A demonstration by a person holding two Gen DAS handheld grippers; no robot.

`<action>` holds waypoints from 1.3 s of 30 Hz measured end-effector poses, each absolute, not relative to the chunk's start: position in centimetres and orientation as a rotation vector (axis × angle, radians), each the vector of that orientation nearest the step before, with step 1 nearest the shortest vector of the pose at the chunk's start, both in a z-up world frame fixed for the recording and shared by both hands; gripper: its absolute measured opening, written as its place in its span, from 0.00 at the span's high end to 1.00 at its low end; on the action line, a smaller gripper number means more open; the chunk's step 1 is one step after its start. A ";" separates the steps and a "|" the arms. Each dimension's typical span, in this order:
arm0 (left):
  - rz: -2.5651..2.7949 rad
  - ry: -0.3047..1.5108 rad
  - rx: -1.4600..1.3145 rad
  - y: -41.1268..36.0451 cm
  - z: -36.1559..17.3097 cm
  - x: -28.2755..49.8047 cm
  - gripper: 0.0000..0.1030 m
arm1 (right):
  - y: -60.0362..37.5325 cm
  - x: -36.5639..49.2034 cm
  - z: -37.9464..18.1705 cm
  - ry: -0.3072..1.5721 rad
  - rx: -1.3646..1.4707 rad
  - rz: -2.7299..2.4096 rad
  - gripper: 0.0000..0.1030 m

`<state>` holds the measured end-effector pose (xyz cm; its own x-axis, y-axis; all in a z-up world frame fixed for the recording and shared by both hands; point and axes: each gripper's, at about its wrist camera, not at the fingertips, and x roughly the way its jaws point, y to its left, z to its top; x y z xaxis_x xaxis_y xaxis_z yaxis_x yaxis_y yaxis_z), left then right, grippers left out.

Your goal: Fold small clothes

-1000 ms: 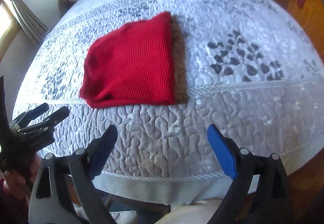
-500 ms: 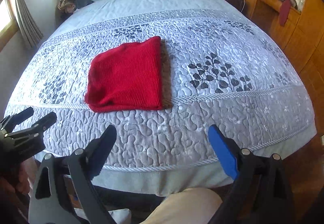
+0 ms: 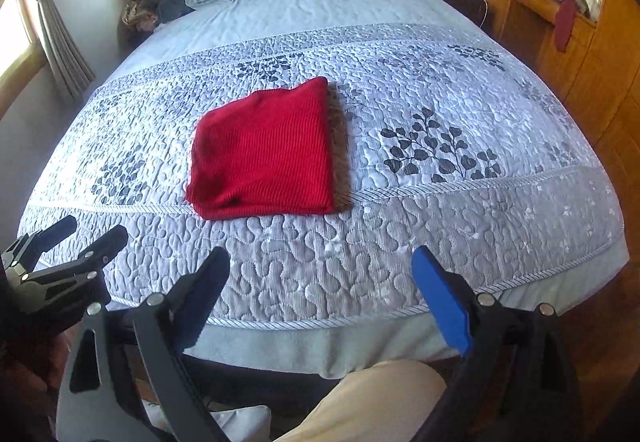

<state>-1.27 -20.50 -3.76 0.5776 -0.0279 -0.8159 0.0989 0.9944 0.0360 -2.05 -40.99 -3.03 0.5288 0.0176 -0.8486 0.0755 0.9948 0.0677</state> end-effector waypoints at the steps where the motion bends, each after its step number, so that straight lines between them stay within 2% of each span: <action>1: -0.074 0.956 0.079 -20.5 -3.9 -1.2 0.12 | -40.9 -2.0 -3.1 1.015 0.097 -0.035 0.11; 39: -0.087 0.988 0.073 -20.7 -5.0 -0.6 0.12 | -41.4 -1.7 -3.1 0.997 0.073 -0.048 0.11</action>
